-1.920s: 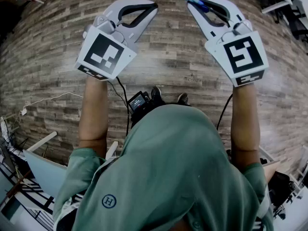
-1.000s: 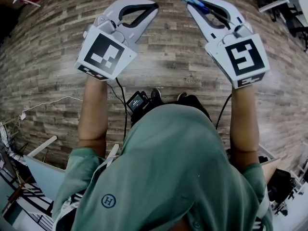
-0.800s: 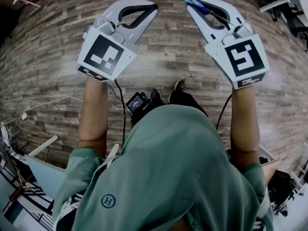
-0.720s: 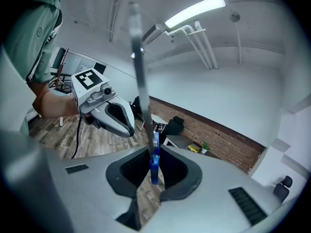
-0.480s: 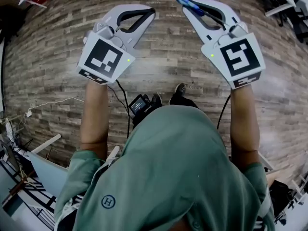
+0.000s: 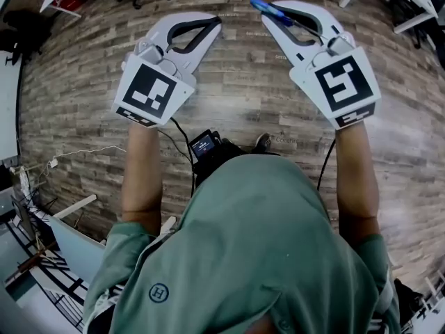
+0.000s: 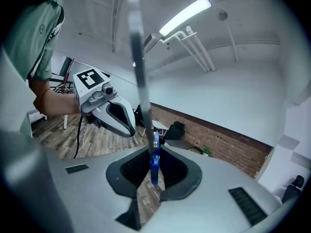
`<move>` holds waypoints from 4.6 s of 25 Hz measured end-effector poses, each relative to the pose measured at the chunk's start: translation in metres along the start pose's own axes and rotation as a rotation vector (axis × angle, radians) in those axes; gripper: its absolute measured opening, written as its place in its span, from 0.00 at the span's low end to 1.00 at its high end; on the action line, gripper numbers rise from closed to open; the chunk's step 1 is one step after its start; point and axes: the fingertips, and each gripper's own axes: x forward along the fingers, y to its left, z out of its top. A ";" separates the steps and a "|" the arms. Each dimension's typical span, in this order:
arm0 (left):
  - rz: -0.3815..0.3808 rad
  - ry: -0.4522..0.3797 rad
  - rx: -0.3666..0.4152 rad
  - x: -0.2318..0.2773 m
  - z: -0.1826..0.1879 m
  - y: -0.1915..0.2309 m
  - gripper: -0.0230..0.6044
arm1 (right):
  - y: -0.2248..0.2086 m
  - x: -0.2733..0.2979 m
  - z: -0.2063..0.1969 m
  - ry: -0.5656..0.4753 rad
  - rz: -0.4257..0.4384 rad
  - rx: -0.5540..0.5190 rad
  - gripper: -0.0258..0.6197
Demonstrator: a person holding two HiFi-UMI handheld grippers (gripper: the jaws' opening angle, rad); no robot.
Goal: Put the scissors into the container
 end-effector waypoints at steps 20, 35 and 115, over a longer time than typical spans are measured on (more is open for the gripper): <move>-0.027 -0.100 0.014 0.033 -0.062 0.118 0.04 | -0.058 0.118 0.013 0.065 -0.065 -0.025 0.11; -0.036 -0.097 -0.018 0.070 -0.109 0.187 0.04 | -0.102 0.196 0.005 0.086 -0.049 -0.016 0.11; 0.072 0.098 -0.067 0.405 -0.208 0.544 0.04 | -0.501 0.511 -0.093 -0.040 0.158 0.023 0.11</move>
